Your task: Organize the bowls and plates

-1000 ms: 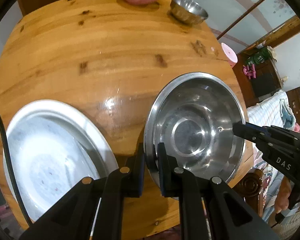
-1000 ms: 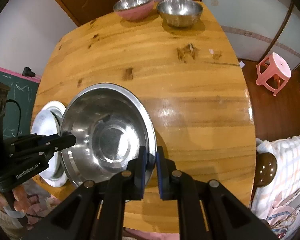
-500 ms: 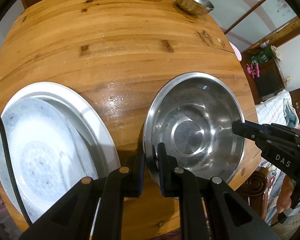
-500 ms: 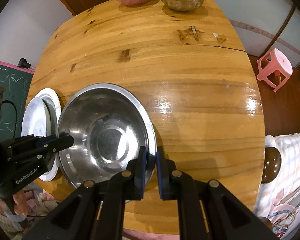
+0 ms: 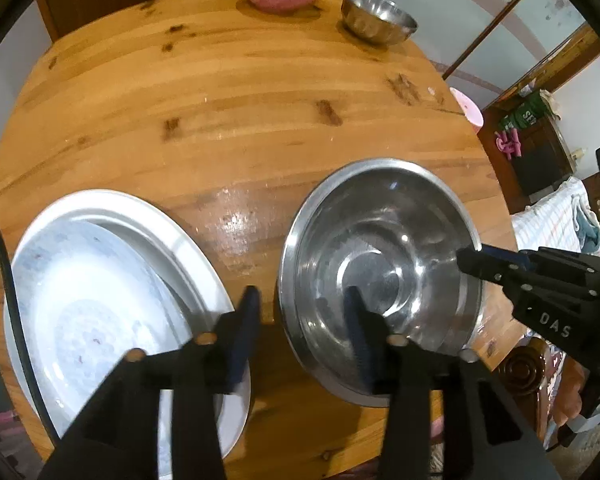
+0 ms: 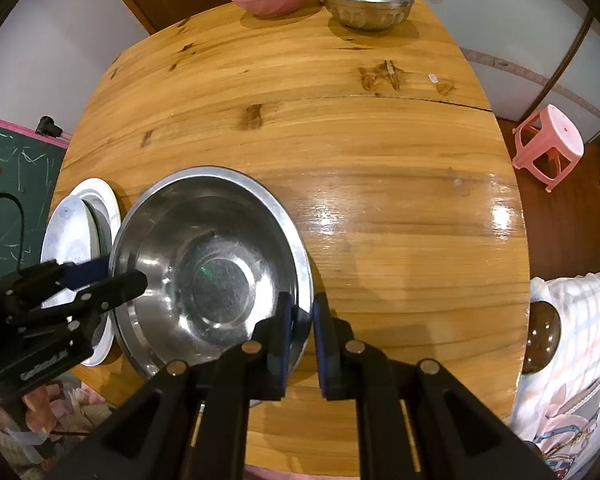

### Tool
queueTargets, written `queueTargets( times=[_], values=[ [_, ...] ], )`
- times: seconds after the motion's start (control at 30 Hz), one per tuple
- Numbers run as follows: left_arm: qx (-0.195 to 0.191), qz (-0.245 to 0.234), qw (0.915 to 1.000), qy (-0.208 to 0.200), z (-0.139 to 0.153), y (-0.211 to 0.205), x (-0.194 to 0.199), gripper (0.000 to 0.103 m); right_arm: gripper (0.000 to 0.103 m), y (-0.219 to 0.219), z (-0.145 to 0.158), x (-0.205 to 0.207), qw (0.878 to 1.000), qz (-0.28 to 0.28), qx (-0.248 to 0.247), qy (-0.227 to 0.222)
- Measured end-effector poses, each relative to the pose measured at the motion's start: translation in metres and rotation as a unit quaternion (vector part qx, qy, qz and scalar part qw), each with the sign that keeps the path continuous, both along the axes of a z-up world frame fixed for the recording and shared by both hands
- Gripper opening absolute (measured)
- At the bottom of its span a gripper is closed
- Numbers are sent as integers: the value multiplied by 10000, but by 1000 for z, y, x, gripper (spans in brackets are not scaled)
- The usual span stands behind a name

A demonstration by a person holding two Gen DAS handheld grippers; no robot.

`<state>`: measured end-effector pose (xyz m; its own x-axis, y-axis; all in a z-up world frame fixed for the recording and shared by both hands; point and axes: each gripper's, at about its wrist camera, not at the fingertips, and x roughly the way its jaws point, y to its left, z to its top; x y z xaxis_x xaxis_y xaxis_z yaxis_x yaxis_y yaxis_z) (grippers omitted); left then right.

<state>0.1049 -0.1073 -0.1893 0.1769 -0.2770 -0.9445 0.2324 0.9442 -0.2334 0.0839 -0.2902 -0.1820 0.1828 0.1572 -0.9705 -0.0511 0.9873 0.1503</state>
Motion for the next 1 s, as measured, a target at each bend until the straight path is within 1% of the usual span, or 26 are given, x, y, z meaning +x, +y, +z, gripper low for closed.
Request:
queueTargets(
  times=[0.1,0.17,0.23,0.33,0.47,0.67,0.77,0.87,0.93,0.97,1.0],
  values=[
    [-88,40,9998,-163,13,4,-1,60,17,2,7,-2,9999,9,-79,-110],
    [-72,74,9993,-346,23,6,-4,66,30,2,14,-5,9996,12,-99,-267],
    [-67,70,9984,-550,35,7,-8,69,33,1,23,-9,9989,-6,-116,-459],
    [-41,56,9971,-753,46,10,-12,69,33,2,32,-14,9979,3,-111,-635],
    [-88,110,9961,-876,57,15,-13,70,33,4,44,-19,9968,38,-89,-798],
    [-59,171,9946,-1024,71,22,-12,70,33,8,63,-22,9940,114,-132,-1084],
    [-37,160,9933,-1145,83,23,-9,70,33,7,71,-19,9932,131,-94,-1152],
    [-20,164,9906,-1357,104,25,-2,70,33,5,84,-15,9918,131,-88,-1268],
    [-32,169,9888,-1481,117,27,3,74,33,3,94,-10,9904,122,-107,-1370],
    [-29,185,9873,-1575,127,28,8,78,33,1,100,-7,9897,115,-104,-1426],
    [-27,199,9862,-1641,134,28,11,80,33,-1,105,-4,9892,102,-100,-1461]
  ],
)
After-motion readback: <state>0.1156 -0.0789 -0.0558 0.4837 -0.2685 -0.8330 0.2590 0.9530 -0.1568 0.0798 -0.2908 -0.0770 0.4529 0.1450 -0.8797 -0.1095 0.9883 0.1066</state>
